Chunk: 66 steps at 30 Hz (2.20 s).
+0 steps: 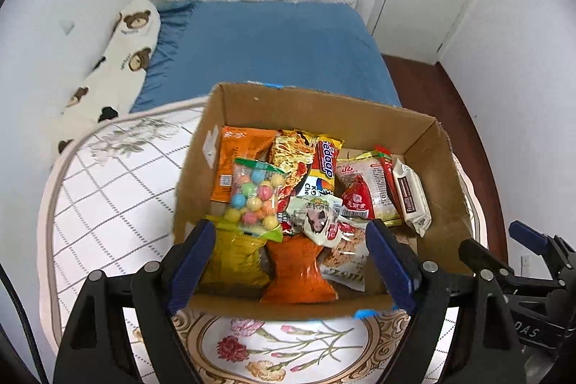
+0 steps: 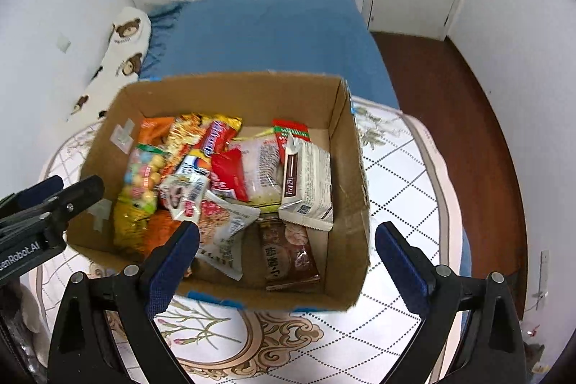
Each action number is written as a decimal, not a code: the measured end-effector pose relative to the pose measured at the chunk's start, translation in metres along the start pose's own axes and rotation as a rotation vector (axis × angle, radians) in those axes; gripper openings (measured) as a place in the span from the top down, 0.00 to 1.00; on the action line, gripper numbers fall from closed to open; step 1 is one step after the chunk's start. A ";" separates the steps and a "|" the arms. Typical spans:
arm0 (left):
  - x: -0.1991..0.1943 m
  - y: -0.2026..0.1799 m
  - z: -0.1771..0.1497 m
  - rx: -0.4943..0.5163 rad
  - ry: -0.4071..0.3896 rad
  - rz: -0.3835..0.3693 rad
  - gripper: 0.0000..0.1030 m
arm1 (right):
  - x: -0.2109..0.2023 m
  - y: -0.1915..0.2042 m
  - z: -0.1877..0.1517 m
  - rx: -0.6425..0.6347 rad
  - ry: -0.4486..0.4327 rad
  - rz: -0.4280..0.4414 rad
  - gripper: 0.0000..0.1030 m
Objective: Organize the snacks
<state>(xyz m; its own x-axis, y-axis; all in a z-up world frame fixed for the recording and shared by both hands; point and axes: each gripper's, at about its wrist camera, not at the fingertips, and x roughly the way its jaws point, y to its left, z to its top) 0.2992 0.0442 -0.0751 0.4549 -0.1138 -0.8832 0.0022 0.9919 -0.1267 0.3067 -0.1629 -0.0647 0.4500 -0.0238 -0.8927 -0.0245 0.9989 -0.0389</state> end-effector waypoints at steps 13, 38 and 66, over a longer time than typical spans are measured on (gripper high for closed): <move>-0.114 0.004 -0.063 -0.005 -0.166 0.029 0.17 | -0.122 0.014 -0.069 -0.001 -0.212 0.000 0.00; -0.213 -0.005 -0.139 0.053 -0.298 0.094 0.17 | -0.243 0.031 -0.153 -0.025 -0.368 -0.021 0.00; -0.142 -0.010 -0.093 0.034 -0.232 0.164 0.17 | -0.166 0.006 -0.113 0.037 -0.338 -0.072 0.00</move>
<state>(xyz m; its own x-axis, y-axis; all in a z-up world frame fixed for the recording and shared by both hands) 0.1522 0.0451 0.0097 0.6432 0.0603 -0.7633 -0.0599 0.9978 0.0284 0.1306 -0.1569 0.0327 0.7195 -0.0861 -0.6891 0.0474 0.9961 -0.0750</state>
